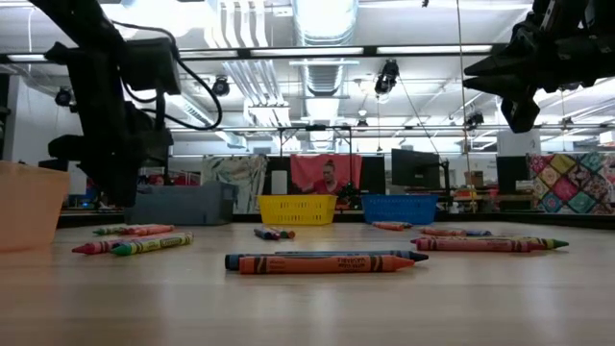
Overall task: Sort crayons
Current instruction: Put the green crayon into the yellow bin
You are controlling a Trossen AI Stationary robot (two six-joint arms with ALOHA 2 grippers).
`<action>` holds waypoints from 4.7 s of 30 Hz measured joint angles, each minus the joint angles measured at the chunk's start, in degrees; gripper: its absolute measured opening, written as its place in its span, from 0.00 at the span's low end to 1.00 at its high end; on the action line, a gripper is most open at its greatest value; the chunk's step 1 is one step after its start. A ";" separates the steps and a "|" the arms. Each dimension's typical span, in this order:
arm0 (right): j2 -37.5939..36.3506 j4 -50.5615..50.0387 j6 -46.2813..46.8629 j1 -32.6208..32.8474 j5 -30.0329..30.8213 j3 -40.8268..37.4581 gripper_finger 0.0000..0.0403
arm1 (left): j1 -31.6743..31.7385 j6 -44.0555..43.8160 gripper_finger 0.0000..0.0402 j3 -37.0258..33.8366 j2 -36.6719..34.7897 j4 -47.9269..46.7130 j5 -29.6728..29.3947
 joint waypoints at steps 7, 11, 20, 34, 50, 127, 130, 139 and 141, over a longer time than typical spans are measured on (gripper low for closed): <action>0.00 0.02 0.02 0.00 0.00 0.00 0.17 | -0.02 0.17 0.30 -1.10 2.51 2.97 -0.48; 0.00 0.02 0.02 0.00 0.00 0.00 0.17 | 0.00 0.04 0.32 -1.10 4.42 3.41 -1.66; 0.00 0.02 0.04 0.02 0.00 0.00 0.17 | -0.02 0.02 0.32 -1.15 8.44 4.02 -2.18; 0.00 0.02 0.04 0.00 0.00 0.00 0.17 | -0.09 0.15 0.20 -0.93 12.19 4.78 -2.26; 0.00 0.02 0.07 0.00 0.00 -0.02 0.17 | -0.10 0.05 0.01 -0.99 11.02 5.33 -2.82; -0.02 -0.04 2.58 0.02 -2.71 -0.02 0.17 | 20.54 92.68 0.00 101.45 69.97 -27.26 17.34; -0.02 -0.04 2.56 0.01 -2.69 -0.02 0.17 | 21.14 92.89 0.00 101.34 69.98 -27.18 17.35; -0.02 -0.04 1.81 0.02 -2.67 -0.02 0.17 | 23.23 91.65 0.00 101.11 70.08 -26.41 17.38; -0.02 -0.04 1.81 0.00 -2.67 -0.02 0.17 | 23.40 91.60 0.00 100.99 70.14 -26.43 17.37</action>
